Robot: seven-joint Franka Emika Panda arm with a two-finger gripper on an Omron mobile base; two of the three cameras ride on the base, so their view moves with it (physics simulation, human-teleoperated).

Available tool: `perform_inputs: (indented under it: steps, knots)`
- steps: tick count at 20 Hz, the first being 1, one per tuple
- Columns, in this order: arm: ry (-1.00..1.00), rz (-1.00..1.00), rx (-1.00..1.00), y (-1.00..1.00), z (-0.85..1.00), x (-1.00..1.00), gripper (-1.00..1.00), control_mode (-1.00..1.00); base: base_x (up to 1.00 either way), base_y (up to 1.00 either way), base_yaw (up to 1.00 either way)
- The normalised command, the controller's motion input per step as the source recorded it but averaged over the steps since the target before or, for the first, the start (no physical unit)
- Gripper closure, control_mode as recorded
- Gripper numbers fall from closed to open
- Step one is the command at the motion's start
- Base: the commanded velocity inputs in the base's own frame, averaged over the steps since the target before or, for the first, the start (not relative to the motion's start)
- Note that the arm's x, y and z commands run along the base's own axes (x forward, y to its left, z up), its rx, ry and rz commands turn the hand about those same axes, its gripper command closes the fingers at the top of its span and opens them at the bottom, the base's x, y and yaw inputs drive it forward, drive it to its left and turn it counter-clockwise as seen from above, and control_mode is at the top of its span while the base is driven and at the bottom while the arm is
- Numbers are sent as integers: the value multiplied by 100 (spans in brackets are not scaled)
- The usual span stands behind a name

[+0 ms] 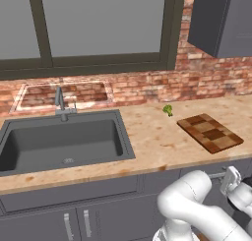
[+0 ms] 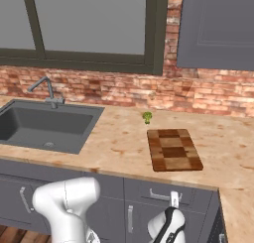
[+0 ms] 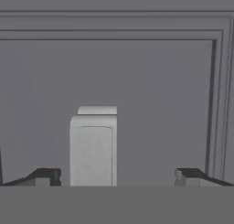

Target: Open the drawer on the right and place the cutting tools on the cutting board.

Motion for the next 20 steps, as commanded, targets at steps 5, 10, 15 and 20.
perform_inputs:
  steps: [5, 10, 15, 20]
  knots:
    - [0, 0, 0, 0, -16, 25, -100, -100, 0, 0, 0]
    - [0, 0, 0, 0, -3, 21, 100, -100, 0, 0, 0]
    - [0, 0, 0, -4, 0, 0, 100, -100, 0, 0, 0]
    - [0, 0, 0, -29, 0, -12, 100, -100, 0, 0, 0]
